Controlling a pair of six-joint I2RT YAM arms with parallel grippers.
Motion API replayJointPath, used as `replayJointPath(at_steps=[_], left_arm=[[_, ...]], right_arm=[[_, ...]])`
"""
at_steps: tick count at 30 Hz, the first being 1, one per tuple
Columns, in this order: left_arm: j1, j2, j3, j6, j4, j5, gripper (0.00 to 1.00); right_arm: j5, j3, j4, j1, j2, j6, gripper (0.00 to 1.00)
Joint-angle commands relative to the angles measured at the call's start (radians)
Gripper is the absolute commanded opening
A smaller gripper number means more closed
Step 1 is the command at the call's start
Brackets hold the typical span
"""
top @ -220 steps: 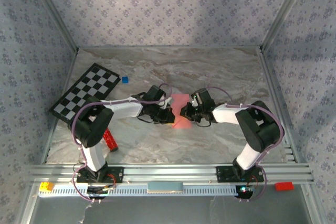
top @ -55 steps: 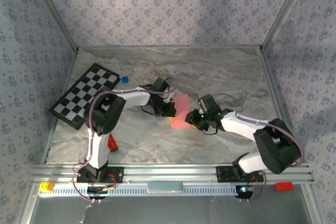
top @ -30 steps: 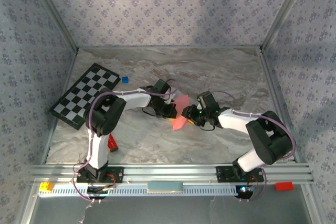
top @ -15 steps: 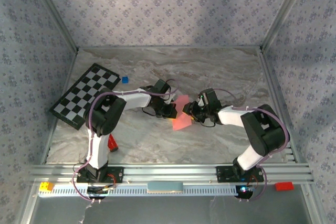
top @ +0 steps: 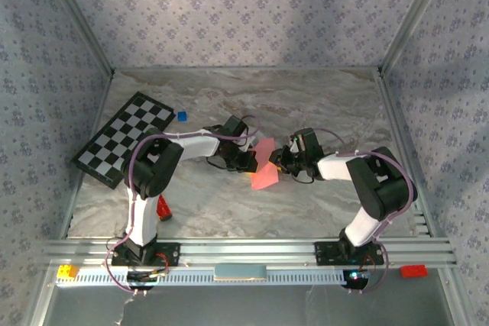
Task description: Fold a paper plane with a square sheet of paper (pick it up from the middle)
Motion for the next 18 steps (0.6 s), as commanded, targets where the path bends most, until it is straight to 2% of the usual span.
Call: replayJointPath(at_steps=[1, 10, 18], left_arm=[[-0.010, -0.020, -0.020, 0.000, -0.029, -0.016, 0.05], [-0.012, -0.076, -0.022, -0.016, -0.024, -0.019, 0.09], [-0.010, -0.224, -0.055, -0.022, -0.025, -0.114, 0.18]], right_arm=[[-0.022, -0.008, 0.035, -0.006, 0.023, -0.001, 0.20], [-0.033, -0.015, 0.052, -0.012, 0.024, 0.001, 0.11], [-0.023, -0.008, -0.012, -0.010, -0.043, -0.042, 0.07]])
